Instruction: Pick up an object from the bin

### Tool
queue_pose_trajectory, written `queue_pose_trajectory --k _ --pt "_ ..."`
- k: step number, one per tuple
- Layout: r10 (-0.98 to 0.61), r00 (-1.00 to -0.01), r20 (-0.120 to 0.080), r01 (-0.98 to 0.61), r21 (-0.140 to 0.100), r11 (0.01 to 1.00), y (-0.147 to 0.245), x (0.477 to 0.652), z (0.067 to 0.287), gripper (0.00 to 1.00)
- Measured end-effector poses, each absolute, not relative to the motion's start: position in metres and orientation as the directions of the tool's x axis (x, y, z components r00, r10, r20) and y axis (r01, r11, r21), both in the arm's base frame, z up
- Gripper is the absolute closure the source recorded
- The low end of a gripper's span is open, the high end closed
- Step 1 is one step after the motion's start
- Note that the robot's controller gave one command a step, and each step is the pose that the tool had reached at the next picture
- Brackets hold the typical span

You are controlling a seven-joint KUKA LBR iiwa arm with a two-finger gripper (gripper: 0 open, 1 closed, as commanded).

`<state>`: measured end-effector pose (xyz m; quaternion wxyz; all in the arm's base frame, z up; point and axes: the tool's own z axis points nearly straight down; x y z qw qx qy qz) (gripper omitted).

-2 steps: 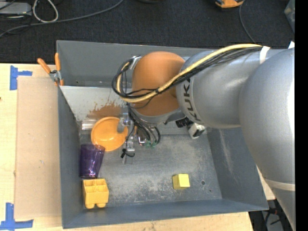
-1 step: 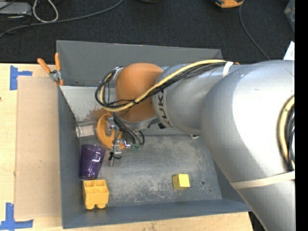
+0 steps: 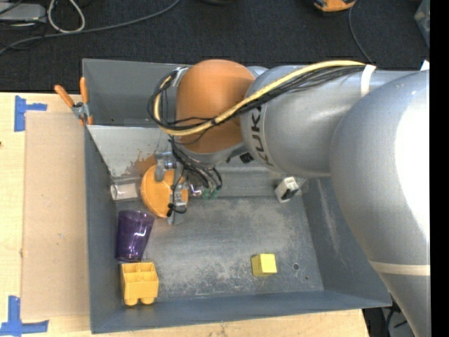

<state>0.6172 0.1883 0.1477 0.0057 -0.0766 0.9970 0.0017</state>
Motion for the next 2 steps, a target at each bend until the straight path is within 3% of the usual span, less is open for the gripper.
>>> queue_pose_trajectory --k 1,2 --pt "-0.089 -0.996 0.017 -0.089 -0.002 0.996 0.184 0.61 0.074 0.0" --pt "-0.391 -0.921 -0.011 -0.39 -0.006 0.921 0.198 0.619 0.072 0.0"
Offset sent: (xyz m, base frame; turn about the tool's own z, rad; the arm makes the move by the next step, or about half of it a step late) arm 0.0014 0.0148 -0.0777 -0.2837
